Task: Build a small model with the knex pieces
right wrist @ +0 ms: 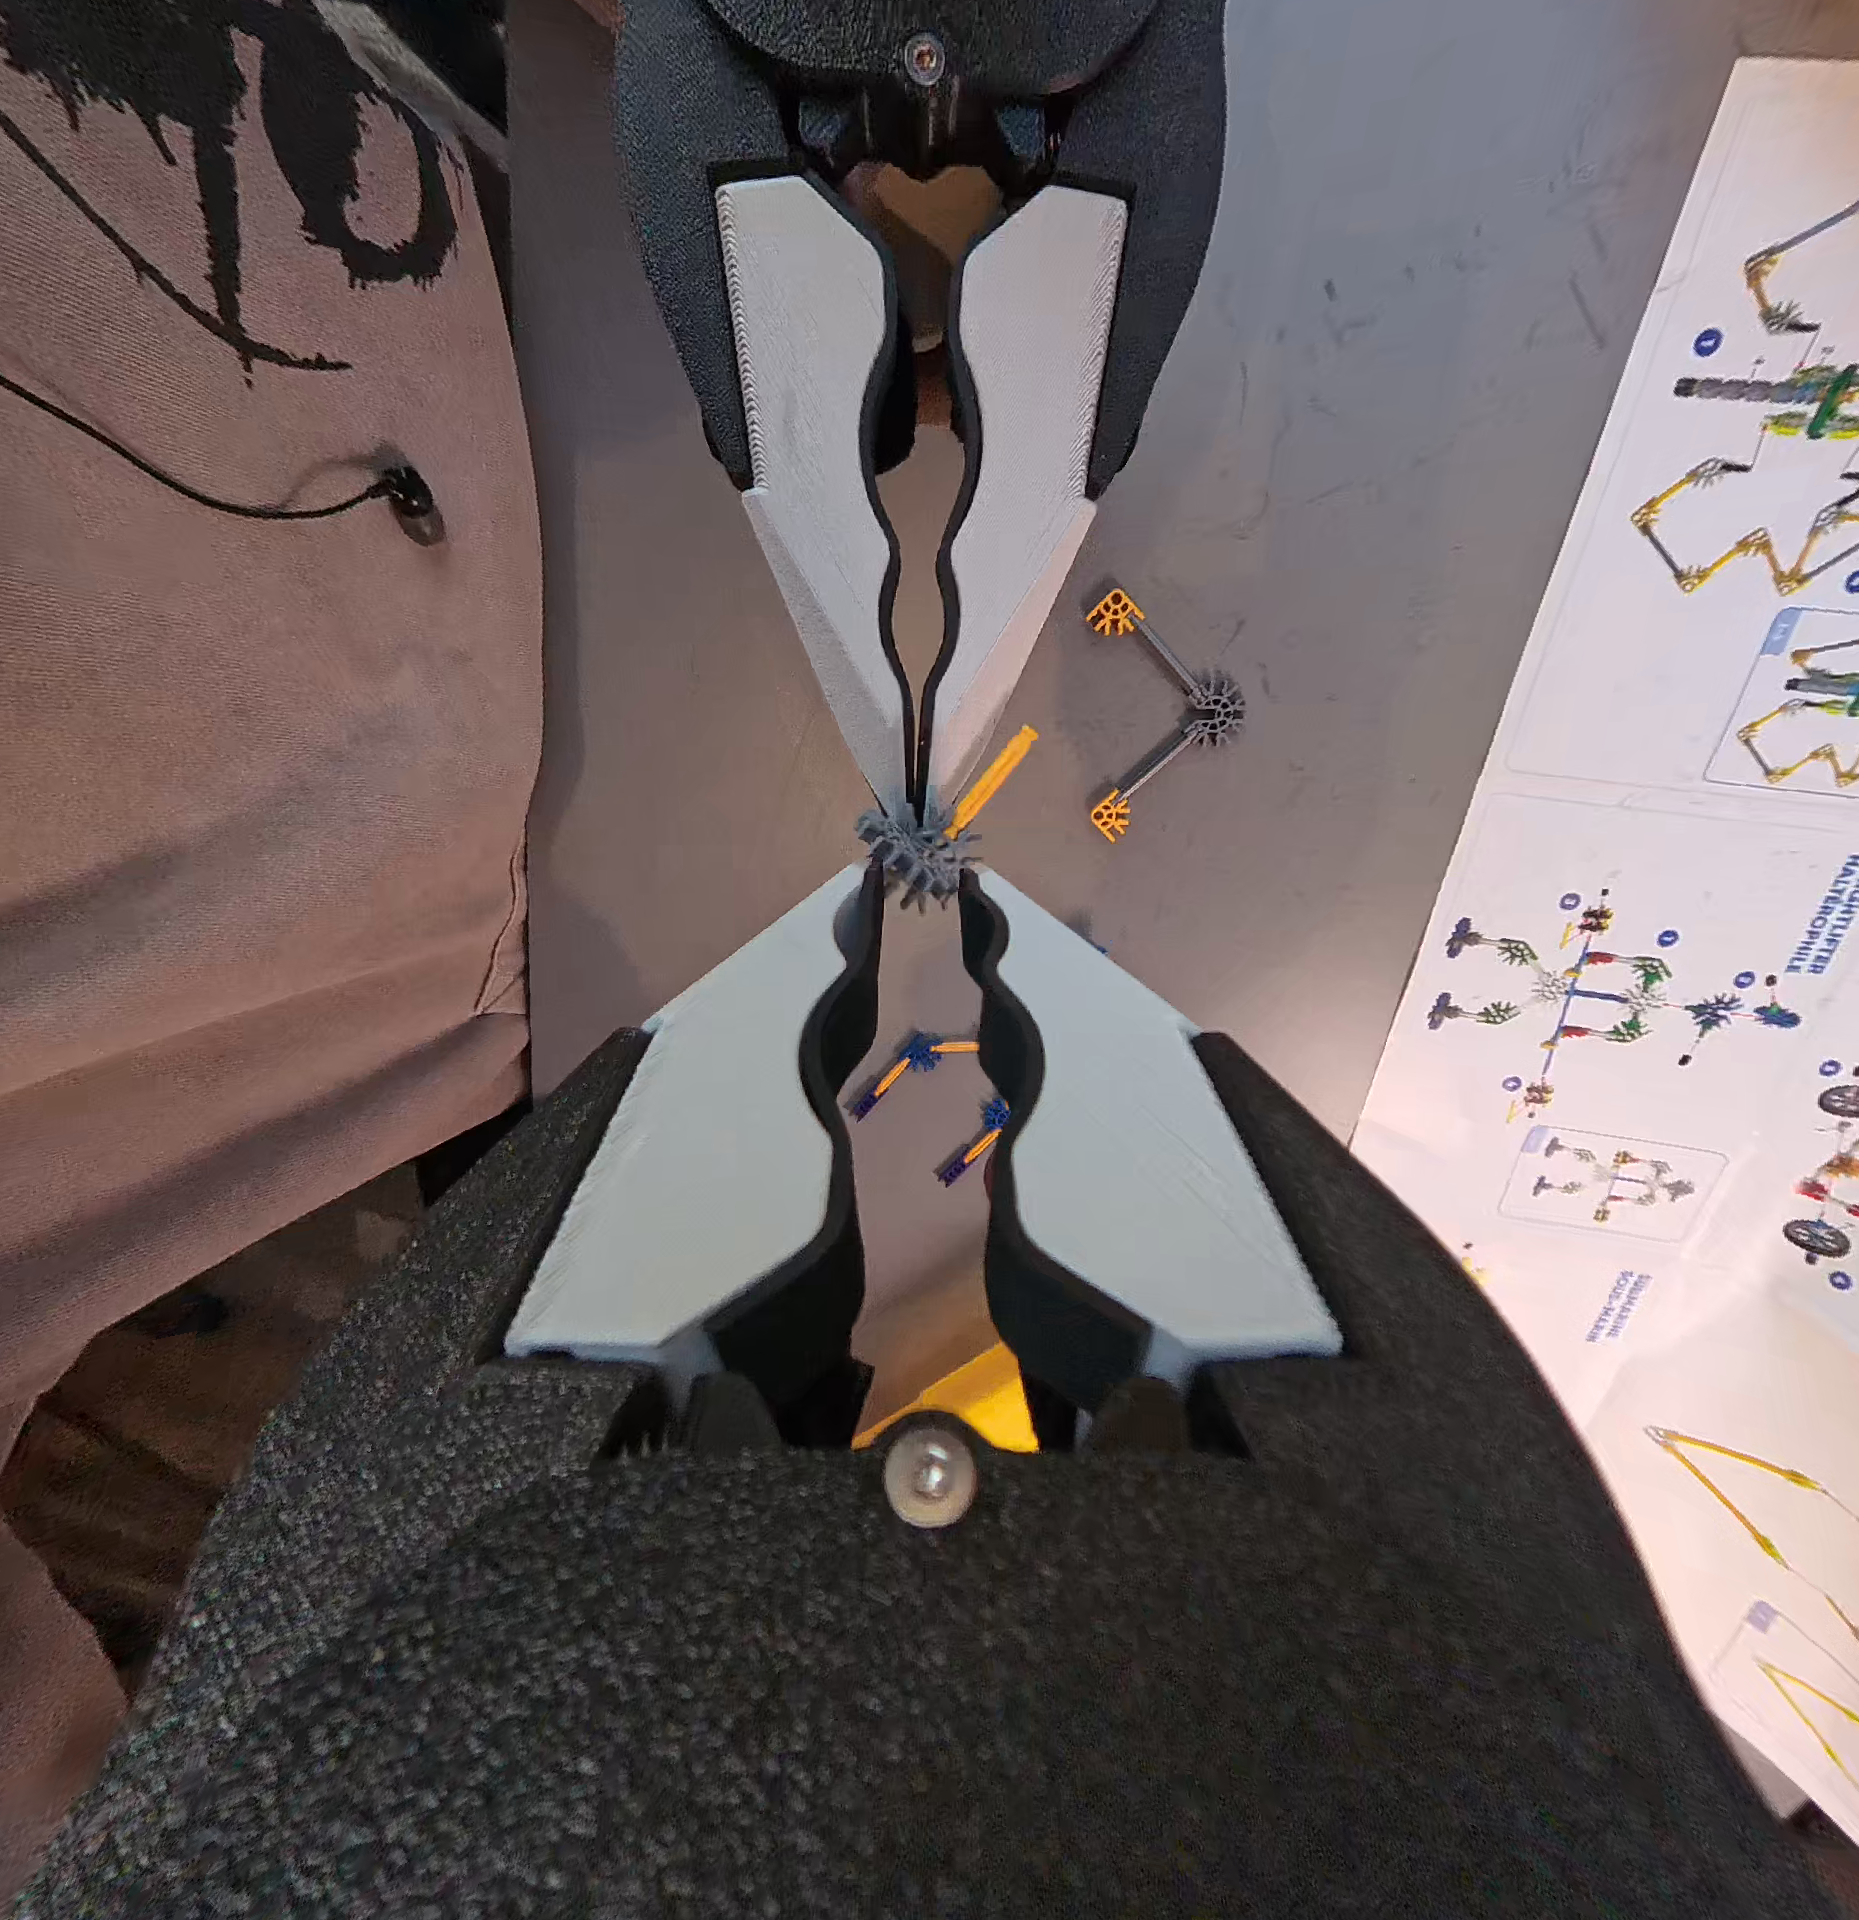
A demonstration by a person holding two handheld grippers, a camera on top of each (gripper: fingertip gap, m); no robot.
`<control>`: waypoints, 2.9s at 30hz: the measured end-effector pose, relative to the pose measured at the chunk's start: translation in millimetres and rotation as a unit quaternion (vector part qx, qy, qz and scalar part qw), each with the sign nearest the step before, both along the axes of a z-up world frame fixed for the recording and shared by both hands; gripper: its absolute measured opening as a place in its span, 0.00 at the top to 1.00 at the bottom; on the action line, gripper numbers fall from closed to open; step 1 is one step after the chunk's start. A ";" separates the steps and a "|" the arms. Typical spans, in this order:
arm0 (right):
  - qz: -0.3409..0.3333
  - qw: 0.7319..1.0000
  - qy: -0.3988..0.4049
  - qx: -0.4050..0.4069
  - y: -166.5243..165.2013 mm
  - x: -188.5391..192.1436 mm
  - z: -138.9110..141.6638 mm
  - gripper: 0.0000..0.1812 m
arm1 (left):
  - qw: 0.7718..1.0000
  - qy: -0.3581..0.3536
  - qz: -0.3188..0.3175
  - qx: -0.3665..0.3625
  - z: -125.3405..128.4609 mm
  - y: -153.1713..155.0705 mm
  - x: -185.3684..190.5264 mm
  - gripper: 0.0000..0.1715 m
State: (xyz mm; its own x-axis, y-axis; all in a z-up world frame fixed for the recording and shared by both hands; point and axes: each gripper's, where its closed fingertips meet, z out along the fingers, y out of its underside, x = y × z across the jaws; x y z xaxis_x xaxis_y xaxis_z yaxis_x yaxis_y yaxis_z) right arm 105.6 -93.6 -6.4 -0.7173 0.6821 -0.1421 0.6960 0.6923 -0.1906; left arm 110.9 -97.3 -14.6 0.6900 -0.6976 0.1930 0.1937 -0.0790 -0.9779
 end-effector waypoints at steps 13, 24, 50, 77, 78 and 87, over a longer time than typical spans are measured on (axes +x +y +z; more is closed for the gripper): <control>-0.106 0.975 0.116 -0.155 17.5 17.7 -33.3 1.00 | 0.996 0.066 -0.002 -0.059 -33.8 11.3 -2.6 1.00; -0.148 0.967 0.136 -0.159 23.0 44.0 -115.7 0.95 | 0.967 0.201 -0.041 -0.152 -97.4 10.0 -10.6 0.96; -0.232 0.961 0.152 0.001 7.0 184.9 -159.6 0.81 | 0.947 0.268 0.007 -0.180 -118.8 18.6 -25.4 0.84; -0.255 0.820 0.512 0.007 10.5 2.1 -66.7 0.89 | 0.955 -0.150 -0.071 -0.245 -56.9 18.0 10.6 0.97; -0.255 0.821 0.510 0.005 10.9 0.9 -66.9 0.89 | 0.956 -0.147 -0.068 -0.246 -57.1 18.5 9.1 0.97; -0.260 0.840 0.476 -0.018 10.6 -1.4 -80.1 0.90 | 0.963 -0.067 -0.049 -0.258 -72.5 18.5 4.7 0.98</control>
State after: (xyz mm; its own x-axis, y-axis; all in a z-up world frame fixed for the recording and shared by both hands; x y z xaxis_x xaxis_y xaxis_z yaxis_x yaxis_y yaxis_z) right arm 104.2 -83.0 -86.5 -0.1240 0.9463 0.2985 0.4234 0.3225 -0.8466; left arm 115.6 -78.7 -87.0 0.5701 -0.5462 0.6137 0.2817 -0.5717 -0.7705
